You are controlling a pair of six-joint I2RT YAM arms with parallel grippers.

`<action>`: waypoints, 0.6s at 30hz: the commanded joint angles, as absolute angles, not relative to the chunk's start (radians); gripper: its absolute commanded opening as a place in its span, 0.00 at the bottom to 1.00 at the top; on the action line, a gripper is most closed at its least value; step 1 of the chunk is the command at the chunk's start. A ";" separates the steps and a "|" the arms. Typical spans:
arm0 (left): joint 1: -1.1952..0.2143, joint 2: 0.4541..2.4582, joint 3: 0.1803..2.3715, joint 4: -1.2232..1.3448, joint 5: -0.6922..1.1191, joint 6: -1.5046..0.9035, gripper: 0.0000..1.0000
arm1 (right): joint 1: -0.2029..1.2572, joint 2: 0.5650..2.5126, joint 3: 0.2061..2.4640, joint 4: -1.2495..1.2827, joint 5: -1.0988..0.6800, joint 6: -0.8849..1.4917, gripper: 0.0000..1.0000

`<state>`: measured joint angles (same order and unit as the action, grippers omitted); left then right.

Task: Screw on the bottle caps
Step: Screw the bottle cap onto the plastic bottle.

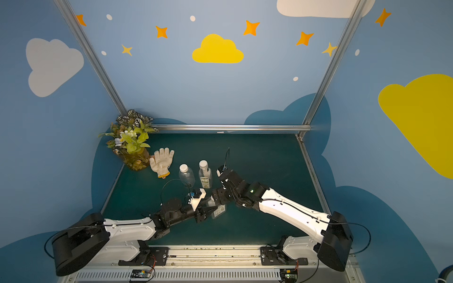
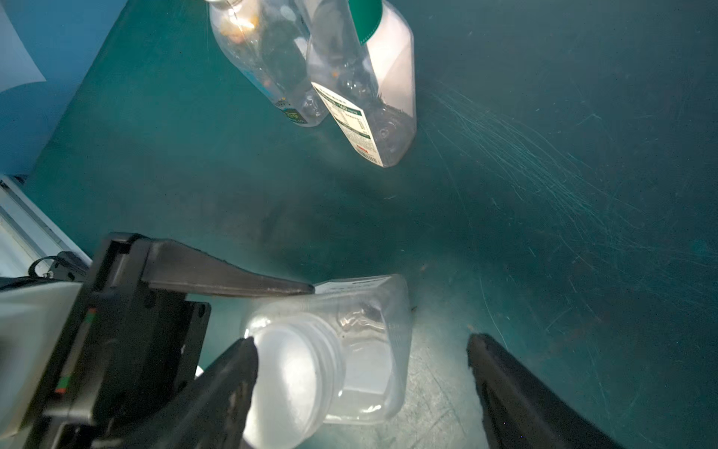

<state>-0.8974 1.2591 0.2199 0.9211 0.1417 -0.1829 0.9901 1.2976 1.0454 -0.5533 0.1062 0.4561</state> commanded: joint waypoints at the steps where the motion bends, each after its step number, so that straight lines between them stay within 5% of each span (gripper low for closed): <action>1: -0.899 1.276 0.227 0.872 0.155 -0.188 0.10 | 0.985 1.327 1.063 -0.662 0.074 0.432 0.89; 18: -0.899 1.269 0.224 0.871 0.149 -0.184 0.10 | 0.967 1.214 1.058 -0.581 0.066 0.496 0.90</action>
<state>-0.8978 1.2594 0.2199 0.9215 0.1417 -0.1802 0.9718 1.2591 1.0565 -0.5949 0.0719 0.4866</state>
